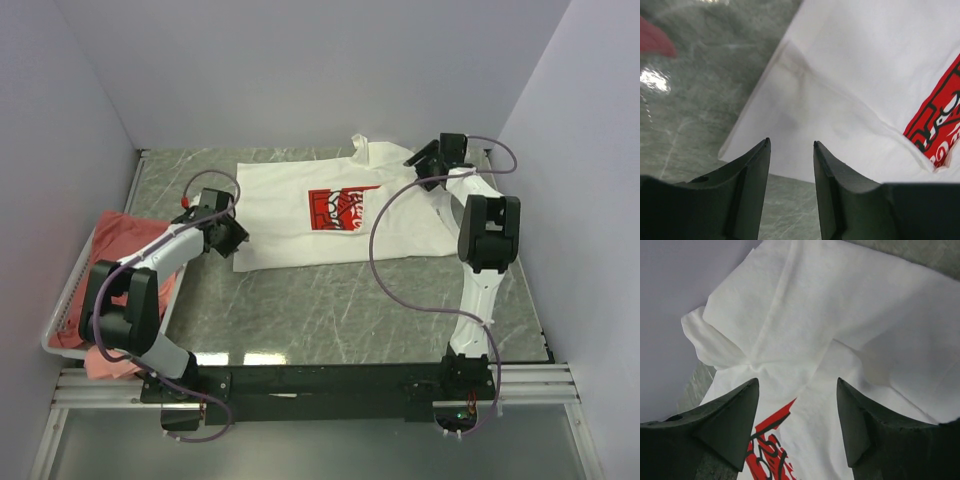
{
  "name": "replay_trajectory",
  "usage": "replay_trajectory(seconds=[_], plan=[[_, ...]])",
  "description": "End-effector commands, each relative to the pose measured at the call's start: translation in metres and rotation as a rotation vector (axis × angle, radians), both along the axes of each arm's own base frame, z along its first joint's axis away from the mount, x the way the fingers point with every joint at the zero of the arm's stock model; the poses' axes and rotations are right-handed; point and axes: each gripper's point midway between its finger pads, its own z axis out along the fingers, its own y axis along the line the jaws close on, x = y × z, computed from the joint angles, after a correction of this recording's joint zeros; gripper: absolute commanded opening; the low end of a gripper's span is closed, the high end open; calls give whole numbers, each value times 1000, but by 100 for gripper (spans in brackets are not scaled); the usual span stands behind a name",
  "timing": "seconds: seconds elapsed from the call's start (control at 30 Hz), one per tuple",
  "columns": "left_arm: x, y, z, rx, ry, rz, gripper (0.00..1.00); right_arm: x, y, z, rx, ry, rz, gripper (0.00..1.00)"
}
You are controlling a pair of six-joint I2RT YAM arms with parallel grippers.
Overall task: Fold and stack the t-shirts
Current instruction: Fold the tshirt
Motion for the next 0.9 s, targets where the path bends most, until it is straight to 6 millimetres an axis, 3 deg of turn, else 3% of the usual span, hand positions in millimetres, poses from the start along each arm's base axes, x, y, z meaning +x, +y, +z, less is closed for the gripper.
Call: replay_trajectory(seconds=[0.0, 0.07, 0.1, 0.13, 0.17, 0.2, 0.23, 0.27, 0.33, 0.37, 0.43, 0.47, 0.7, 0.87], plan=[[16, 7, 21, -3, -51, 5, 46, -7, -13, 75, -84, -92, 10, 71], [24, 7, 22, 3, -43, 13, 44, -33, -16, 65, -105, -23, -2, 71], [28, 7, 23, 2, -46, 16, 43, -45, -17, 83, -112, -43, -10, 70], [32, 5, 24, -2, -50, 18, 43, -56, -16, 84, -116, -37, -9, 71], [34, 5, 24, -7, -51, 28, 42, -78, -16, 62, -121, 23, -11, 70], [37, 4, 25, -11, -59, 32, 40, -90, -17, 77, -130, 2, -20, 70], [39, 0, 23, -18, -55, 28, 39, -102, -19, 74, -141, 15, -31, 70], [41, -1, 22, -22, -51, 32, 38, -123, -18, 54, -140, 71, -33, 70], [43, -6, 15, -16, -34, 29, 35, -144, -15, 58, -132, 62, -30, 70], [44, -8, 12, -18, -30, 33, 34, -163, -13, 38, -125, 106, -24, 70], [44, -13, 0, -26, -13, 28, 30, -176, -12, 37, -119, 96, -29, 70], [43, -15, -4, -32, 1, 29, 28, -189, -13, 23, -122, 133, -33, 70], [35, -7, -31, 14, 54, 64, 22, -219, -22, -30, -130, 283, -83, 69], [28, 9, -48, 67, 111, 110, 22, -232, -48, -53, -94, 350, -167, 69]])
